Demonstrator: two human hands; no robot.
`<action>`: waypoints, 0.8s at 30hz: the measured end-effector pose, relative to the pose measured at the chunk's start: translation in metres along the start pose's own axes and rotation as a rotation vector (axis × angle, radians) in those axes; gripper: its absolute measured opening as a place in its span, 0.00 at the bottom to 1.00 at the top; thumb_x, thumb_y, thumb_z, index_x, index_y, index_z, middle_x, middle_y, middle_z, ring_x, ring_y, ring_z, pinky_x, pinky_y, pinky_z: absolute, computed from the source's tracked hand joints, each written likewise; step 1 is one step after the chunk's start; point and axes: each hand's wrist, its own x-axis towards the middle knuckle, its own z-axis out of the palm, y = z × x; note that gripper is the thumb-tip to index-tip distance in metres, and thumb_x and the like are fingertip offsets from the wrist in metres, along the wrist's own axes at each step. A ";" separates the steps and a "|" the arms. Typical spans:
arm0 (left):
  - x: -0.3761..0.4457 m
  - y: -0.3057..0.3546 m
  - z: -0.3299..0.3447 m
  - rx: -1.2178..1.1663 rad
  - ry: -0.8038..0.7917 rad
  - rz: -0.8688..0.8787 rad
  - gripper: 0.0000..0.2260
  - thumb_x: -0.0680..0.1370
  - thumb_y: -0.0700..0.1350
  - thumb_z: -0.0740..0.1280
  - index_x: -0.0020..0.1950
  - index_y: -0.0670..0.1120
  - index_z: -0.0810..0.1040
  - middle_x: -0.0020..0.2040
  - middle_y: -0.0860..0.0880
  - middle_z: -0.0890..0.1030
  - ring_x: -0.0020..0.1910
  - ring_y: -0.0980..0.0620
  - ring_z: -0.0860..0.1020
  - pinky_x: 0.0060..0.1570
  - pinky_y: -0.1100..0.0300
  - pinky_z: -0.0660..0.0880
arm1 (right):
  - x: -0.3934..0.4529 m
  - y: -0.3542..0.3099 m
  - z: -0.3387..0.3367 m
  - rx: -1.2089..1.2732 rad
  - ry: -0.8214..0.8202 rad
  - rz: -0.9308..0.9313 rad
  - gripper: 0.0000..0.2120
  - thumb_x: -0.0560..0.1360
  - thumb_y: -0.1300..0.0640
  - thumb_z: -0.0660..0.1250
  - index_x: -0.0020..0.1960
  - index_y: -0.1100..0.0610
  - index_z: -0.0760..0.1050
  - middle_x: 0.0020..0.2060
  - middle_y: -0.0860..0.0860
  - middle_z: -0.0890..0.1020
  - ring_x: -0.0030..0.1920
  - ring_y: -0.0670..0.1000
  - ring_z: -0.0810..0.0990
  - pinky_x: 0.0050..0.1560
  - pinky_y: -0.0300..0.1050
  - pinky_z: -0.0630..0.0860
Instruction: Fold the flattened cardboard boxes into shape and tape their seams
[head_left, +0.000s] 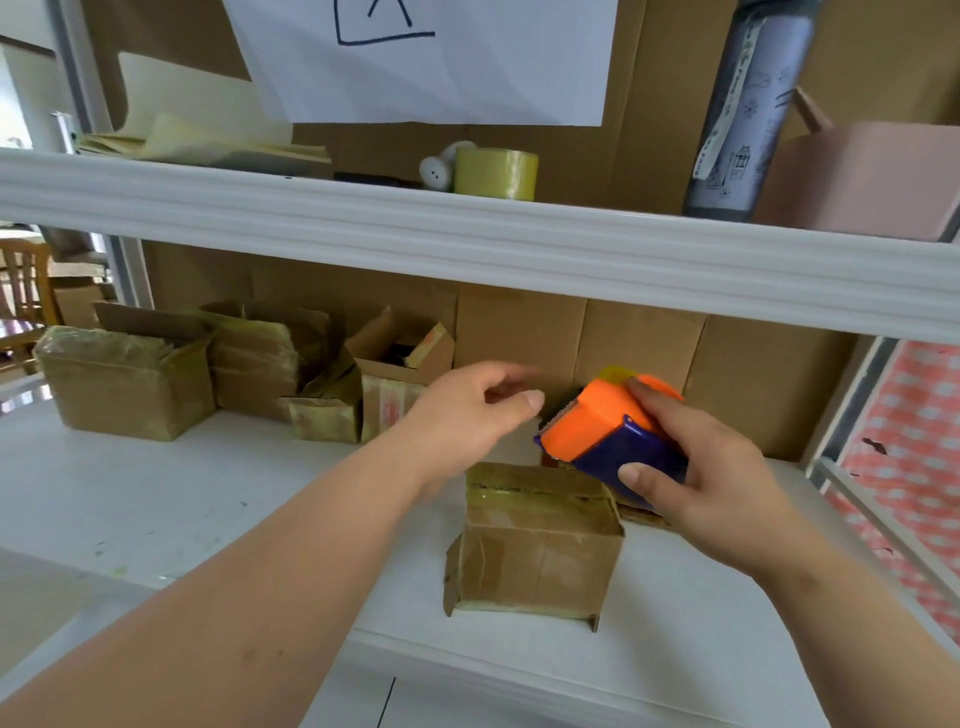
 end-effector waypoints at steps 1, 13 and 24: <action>0.001 0.002 0.001 -0.032 -0.025 0.015 0.15 0.80 0.50 0.67 0.68 0.56 0.75 0.58 0.60 0.78 0.58 0.63 0.75 0.54 0.67 0.71 | 0.001 -0.002 0.000 -0.018 -0.007 -0.027 0.35 0.75 0.53 0.73 0.78 0.47 0.61 0.58 0.39 0.72 0.55 0.45 0.74 0.55 0.41 0.71; 0.001 0.003 -0.006 -0.190 -0.059 -0.024 0.09 0.81 0.43 0.65 0.47 0.52 0.85 0.48 0.53 0.85 0.54 0.50 0.81 0.64 0.44 0.75 | 0.005 -0.012 -0.003 -0.194 -0.056 -0.133 0.36 0.71 0.37 0.57 0.77 0.49 0.62 0.62 0.46 0.79 0.48 0.43 0.72 0.57 0.48 0.67; 0.008 0.000 -0.008 -0.417 -0.101 -0.127 0.11 0.83 0.43 0.59 0.47 0.45 0.81 0.43 0.47 0.83 0.46 0.49 0.81 0.57 0.50 0.77 | 0.013 -0.013 -0.008 -0.232 -0.099 -0.178 0.31 0.75 0.41 0.58 0.76 0.48 0.62 0.59 0.47 0.78 0.51 0.47 0.77 0.48 0.43 0.75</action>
